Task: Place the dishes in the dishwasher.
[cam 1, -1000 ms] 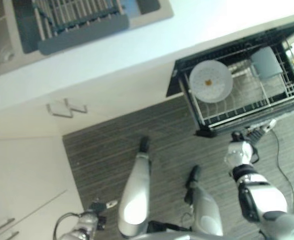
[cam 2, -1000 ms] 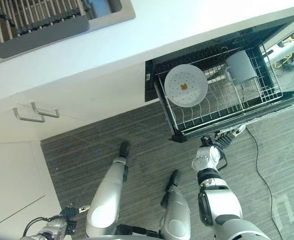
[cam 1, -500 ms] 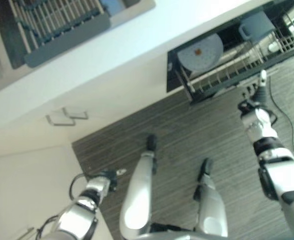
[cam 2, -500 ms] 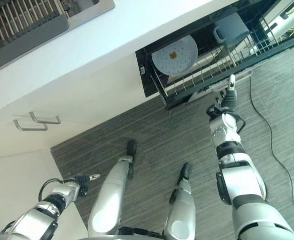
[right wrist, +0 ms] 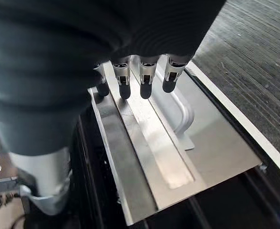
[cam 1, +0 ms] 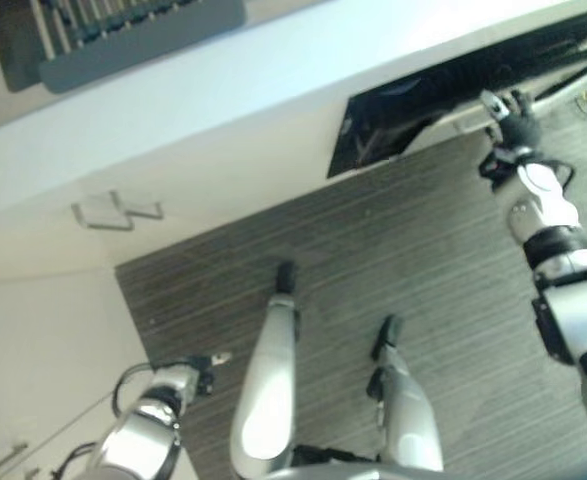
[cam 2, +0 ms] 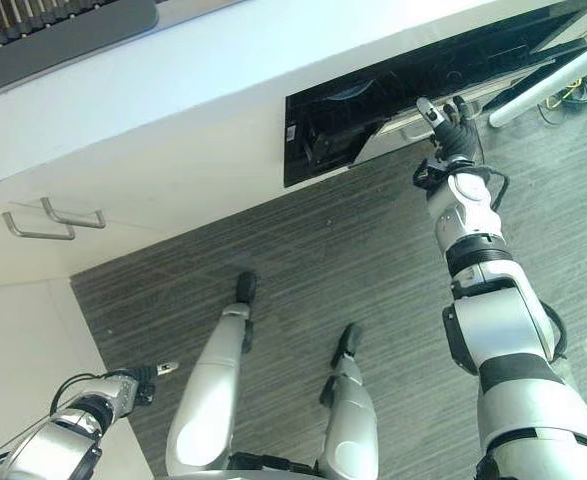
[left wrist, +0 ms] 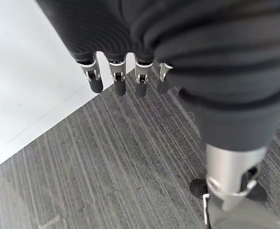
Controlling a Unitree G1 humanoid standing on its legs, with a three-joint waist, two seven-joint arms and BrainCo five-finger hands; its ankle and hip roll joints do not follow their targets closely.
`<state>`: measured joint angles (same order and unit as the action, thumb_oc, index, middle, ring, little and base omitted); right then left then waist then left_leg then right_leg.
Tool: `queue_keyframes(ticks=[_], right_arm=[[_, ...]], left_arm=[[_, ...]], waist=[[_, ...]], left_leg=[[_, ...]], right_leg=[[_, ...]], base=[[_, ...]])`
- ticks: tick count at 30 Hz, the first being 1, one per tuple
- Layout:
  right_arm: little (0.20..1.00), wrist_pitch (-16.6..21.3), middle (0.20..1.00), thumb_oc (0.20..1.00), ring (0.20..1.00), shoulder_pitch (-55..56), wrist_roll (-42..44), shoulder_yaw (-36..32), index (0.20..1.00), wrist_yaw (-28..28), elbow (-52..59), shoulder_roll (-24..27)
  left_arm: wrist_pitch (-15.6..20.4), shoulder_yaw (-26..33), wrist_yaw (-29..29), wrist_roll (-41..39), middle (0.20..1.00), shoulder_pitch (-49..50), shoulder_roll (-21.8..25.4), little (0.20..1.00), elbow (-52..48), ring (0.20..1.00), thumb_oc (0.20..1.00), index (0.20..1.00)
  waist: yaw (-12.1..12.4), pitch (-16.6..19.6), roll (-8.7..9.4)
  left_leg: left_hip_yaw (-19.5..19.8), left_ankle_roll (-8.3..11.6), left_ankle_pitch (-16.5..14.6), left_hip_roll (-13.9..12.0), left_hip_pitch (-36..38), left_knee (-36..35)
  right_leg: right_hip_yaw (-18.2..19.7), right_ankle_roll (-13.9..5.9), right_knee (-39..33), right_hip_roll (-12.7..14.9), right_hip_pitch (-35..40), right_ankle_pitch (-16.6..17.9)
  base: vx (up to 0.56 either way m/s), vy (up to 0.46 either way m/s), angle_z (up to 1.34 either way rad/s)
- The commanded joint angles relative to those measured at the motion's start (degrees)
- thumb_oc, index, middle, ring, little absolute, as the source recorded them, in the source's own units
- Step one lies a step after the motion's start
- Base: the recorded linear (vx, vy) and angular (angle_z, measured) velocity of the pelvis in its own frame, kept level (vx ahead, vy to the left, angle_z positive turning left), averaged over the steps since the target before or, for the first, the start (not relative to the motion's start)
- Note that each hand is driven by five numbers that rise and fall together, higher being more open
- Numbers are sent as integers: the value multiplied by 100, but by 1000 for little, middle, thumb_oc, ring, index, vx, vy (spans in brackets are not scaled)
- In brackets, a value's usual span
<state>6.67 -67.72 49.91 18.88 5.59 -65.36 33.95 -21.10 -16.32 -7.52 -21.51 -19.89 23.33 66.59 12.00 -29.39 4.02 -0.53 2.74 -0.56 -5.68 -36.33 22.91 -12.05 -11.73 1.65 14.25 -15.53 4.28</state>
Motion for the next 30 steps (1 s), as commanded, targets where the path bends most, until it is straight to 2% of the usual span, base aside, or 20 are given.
queue_keyframes(ticks=[1,4,7,9,14,19,22,26,27,28,30], right_arm=[[1000,624,1000,1000,1000,-948,-355,275,1000,-424,621,464],[1000,463,1000,1000,1000,-1162,-770,521,1000,-523,399,636],[1000,295,1000,1000,1000,-1285,-796,699,1000,-701,204,726],[1000,204,1000,1000,1000,-1400,-692,838,1000,-876,140,821],[1000,385,1000,1000,1000,-1580,-439,913,1000,-851,82,941],[1000,350,1000,1000,1000,-1529,-151,746,1000,-840,174,855],[1000,506,1000,1000,1000,-1304,-93,536,1000,-798,44,722],[1000,1123,1000,1000,1000,-411,161,-122,1000,-689,141,24],[1000,1175,1000,1000,1000,40,54,-333,1000,-635,387,-296],[1000,1240,1000,1000,1000,415,-61,-458,1000,-439,660,-484],[1000,1366,1000,1000,1000,998,-268,-567,1000,-324,1027,-757]], left_arm=[[-122,-153,81,-173,1000,419,272,1000,177,1000,1000,1000],[-16,-127,69,-375,1000,512,409,1000,122,1000,1000,1000],[-204,-24,-1,-579,1000,557,531,1000,69,1000,1000,1000],[-394,73,231,-404,1000,628,719,1000,92,1000,1000,1000],[-352,243,302,-106,1000,842,999,1000,148,1000,1000,1000],[-254,296,255,-16,1000,1053,1103,1000,199,1000,1000,1000],[-120,315,233,15,1000,1095,1077,1000,186,1000,1000,1000],[111,367,422,-258,1000,1104,857,1000,187,1000,1000,1000],[471,419,938,-738,1000,1072,681,1000,98,1000,1000,1000],[510,456,1248,-1231,1000,1069,496,1000,-42,1000,1000,1000],[734,457,1343,-2095,1000,1099,210,1000,-264,1000,1000,1000]], waist=[[364,329,25],[526,314,91],[628,295,166],[737,280,269],[957,235,493],[1077,210,653],[1127,203,639],[1043,227,522],[936,204,484],[861,231,450],[718,282,407]], left_leg=[[484,426,356,-458,264,-509],[572,456,183,-521,343,-455],[593,454,172,-543,384,-466],[638,461,168,-583,428,-479],[733,468,113,-664,503,-446],[738,442,-34,-728,646,-311],[711,421,-78,-735,743,-325],[593,419,-75,-725,1029,-531],[517,377,92,-670,1064,-630],[457,363,106,-665,1157,-743],[359,363,131,-685,1270,-869]], right_leg=[[-156,-67,38,347,-181,572],[-267,-96,28,311,-2,472],[-378,-105,10,320,104,479],[-458,-118,-23,282,226,492],[-612,-130,-38,183,471,469],[-675,-141,-24,159,709,463],[-747,-135,-23,176,775,487],[-741,-119,-28,183,845,487],[-748,-62,-16,248,790,567],[-743,-50,-32,261,802,559],[-726,-45,-53,265,823,552]], base=[[58,15,9],[153,1,21],[83,-4,13],[122,-65,9],[110,-88,14],[80,-66,3],[-6,-39,0],[-101,22,-3],[-231,74,-11],[-235,65,-9],[-145,14,2]])
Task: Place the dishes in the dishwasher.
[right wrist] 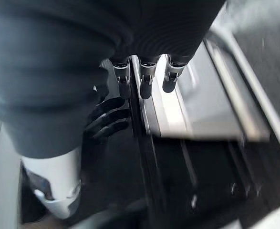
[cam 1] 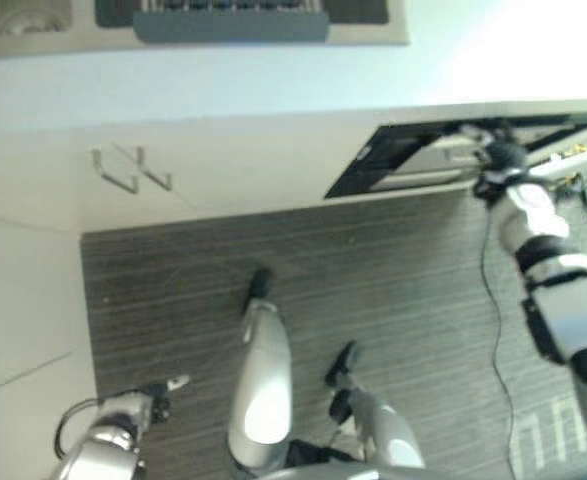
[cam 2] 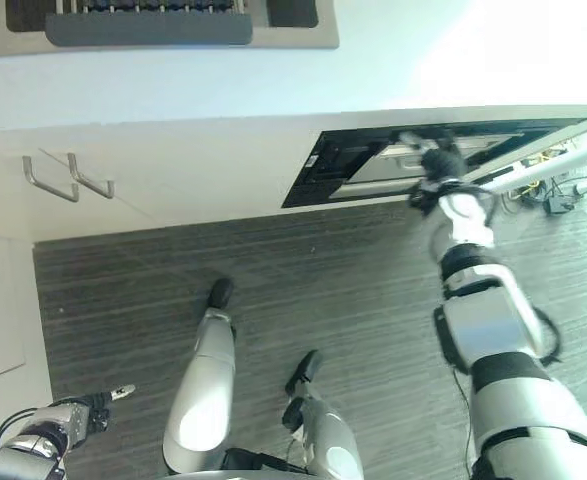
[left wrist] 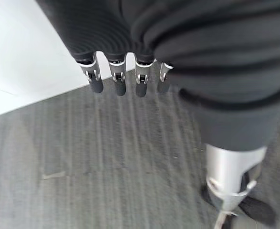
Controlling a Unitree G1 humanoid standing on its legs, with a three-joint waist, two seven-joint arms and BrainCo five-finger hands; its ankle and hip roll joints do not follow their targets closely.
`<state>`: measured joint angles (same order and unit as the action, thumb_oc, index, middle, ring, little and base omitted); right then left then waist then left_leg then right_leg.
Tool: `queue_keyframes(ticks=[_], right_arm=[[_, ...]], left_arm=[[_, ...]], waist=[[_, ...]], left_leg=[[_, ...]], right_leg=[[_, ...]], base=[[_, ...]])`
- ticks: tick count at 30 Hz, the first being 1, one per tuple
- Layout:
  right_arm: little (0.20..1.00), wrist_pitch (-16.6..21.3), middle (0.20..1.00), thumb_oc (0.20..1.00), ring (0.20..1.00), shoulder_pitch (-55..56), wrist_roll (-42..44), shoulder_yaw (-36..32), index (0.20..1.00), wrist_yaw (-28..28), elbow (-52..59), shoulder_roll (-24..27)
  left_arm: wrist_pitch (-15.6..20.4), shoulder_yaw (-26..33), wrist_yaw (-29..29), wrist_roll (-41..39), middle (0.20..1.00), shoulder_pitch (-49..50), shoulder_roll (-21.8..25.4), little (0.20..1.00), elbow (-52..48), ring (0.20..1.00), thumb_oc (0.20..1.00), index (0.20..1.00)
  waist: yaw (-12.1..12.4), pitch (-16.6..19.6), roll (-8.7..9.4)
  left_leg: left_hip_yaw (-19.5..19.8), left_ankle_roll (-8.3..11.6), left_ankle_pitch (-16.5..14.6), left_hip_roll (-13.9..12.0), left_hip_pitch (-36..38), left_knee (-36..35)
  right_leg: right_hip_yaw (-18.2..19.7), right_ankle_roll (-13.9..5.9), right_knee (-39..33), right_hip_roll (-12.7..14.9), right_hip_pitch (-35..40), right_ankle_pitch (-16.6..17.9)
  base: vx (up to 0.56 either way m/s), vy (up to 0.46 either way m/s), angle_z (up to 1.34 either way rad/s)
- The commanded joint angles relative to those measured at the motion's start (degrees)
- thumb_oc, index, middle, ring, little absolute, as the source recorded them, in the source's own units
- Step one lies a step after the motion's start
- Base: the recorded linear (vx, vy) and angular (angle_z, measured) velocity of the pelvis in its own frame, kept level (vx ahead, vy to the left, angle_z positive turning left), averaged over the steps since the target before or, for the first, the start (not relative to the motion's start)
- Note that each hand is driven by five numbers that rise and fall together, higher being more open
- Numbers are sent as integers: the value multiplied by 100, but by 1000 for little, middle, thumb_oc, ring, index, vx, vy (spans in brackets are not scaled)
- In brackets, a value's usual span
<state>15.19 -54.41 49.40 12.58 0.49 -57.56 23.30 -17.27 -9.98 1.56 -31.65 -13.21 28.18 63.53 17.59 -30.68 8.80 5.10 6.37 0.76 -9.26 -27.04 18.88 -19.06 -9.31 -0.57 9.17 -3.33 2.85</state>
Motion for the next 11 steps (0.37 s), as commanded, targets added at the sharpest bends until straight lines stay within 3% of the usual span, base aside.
queue_keyframes(ticks=[1,2,3,5,7,11], right_arm=[[1000,653,1000,1000,1000,372,-279,3,1000,498,806,78],[1000,636,1000,1000,1000,553,-239,-14,1000,454,893,44],[1000,735,1000,1000,1000,1310,-544,-32,1000,362,1141,12],[1000,799,1000,1000,1000,1819,-561,-123,1000,252,1228,17],[1000,419,1000,1000,1000,2380,-84,-429,1000,273,1060,109],[1000,253,1000,1000,1000,2971,-489,-764,1000,489,820,332]], left_arm=[[301,-120,257,-1536,1000,401,-480,1000,-308,1000,1000,1000],[353,-104,204,-1621,1000,396,-549,1000,-373,1000,1000,1000],[565,-84,188,-2179,1000,298,-790,1000,-444,1000,1000,1000],[614,-75,257,-2258,1000,240,-901,1000,-513,1000,1000,1000],[687,-173,423,-2262,1000,162,-996,1000,-469,1000,1000,1000],[811,-272,588,-2025,1000,181,-1050,1000,-499,1000,1000,1000]], waist=[[-31,458,-67],[-87,481,-70],[-399,628,-119],[-619,751,-158],[-875,906,-293],[-1155,1178,-502]], left_leg=[[-304,-1,19,-352,497,-631],[-338,2,37,-362,540,-682],[-492,30,131,-386,769,-968],[-612,38,195,-370,930,-1142],[-778,68,226,-369,1178,-1323],[-940,71,261,-308,1552,-1584]], right_leg=[[31,-270,132,765,-363,690],[53,-264,119,760,-358,695],[172,-273,37,743,-326,687],[220,-284,-17,768,-304,694],[299,-291,-87,781,-233,676],[379,-305,-221,824,-81,669]], base=[[-140,6,-11],[-196,66,-10],[-146,98,-12],[-113,117,-27],[-103,128,-29],[-133,69,-30]])
